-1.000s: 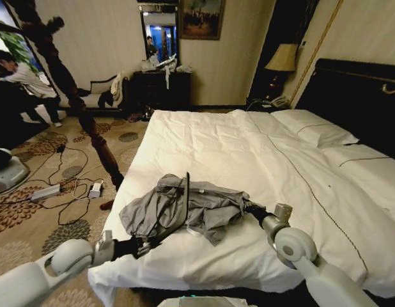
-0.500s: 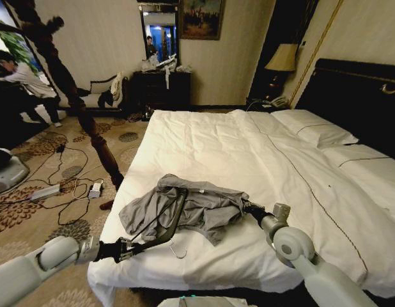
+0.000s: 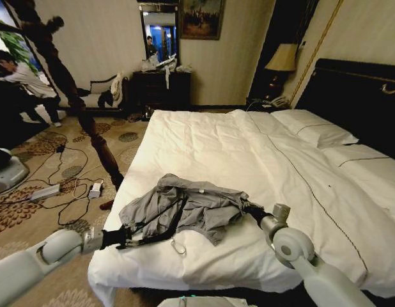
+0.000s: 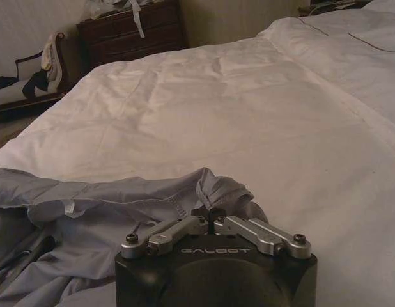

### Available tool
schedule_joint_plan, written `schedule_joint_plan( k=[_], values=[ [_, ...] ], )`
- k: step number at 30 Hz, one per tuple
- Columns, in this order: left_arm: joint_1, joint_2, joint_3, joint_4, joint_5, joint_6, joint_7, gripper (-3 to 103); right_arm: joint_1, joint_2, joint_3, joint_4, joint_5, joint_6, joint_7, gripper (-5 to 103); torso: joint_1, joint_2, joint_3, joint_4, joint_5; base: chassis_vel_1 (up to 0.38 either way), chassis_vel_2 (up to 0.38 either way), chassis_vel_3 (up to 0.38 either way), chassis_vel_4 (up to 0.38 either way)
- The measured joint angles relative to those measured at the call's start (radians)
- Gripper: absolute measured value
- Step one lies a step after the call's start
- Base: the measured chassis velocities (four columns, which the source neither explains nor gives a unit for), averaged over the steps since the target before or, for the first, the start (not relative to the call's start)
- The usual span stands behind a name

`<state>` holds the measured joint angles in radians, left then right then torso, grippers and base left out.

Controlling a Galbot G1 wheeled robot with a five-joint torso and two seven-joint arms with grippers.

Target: Pick up the clothes from the bed and hang them on the clothes hanger.

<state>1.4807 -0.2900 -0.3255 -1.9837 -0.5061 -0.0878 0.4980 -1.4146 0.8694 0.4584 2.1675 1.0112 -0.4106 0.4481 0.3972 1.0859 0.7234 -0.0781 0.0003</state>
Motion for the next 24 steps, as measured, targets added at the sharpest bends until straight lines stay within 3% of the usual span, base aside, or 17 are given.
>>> schedule_joint_plan(
  k=[2,5,7,8,12,24],
  values=[
    [0.002,-0.004,0.005,-0.010,0.010,0.015,-0.017,85,-0.001,0.000,0.000,0.001,-0.001,0.001,0.000,0,0.000,0.000,0.000,0.0001,0.0001,0.000,0.000,0.000,0.000],
    [0.000,-0.042,0.042,-0.048,0.065,0.139,-0.123,98,0.003,-0.005,-0.004,0.001,-0.001,0.001,0.004,0,0.000,0.000,0.000,0.0003,-0.0004,0.000,0.000,0.000,0.000],
    [0.001,-0.057,0.063,-0.069,0.096,0.210,-0.189,100,0.009,-0.010,-0.010,-0.003,0.002,0.001,0.005,0,0.000,0.000,0.000,0.0003,-0.0002,0.000,0.000,0.000,0.000],
    [0.001,-0.057,0.063,-0.069,0.096,0.210,-0.189,100,0.009,-0.010,-0.010,-0.003,0.002,0.001,0.005,0,0.000,0.000,0.000,0.0003,-0.0002,0.000,0.000,0.000,0.000],
    [-0.026,-0.086,0.163,-0.106,0.188,0.285,-0.306,100,0.011,-0.010,-0.014,-0.006,0.004,0.001,0.006,0,0.000,0.000,0.000,0.0004,-0.0003,0.000,0.000,0.000,0.000],
    [-0.326,-0.078,0.455,-0.060,0.147,0.298,-0.302,100,0.010,-0.010,-0.013,-0.002,0.015,-0.004,0.020,0,0.000,0.000,0.000,0.0000,-0.0002,0.000,0.000,0.000,0.000]
  ],
)
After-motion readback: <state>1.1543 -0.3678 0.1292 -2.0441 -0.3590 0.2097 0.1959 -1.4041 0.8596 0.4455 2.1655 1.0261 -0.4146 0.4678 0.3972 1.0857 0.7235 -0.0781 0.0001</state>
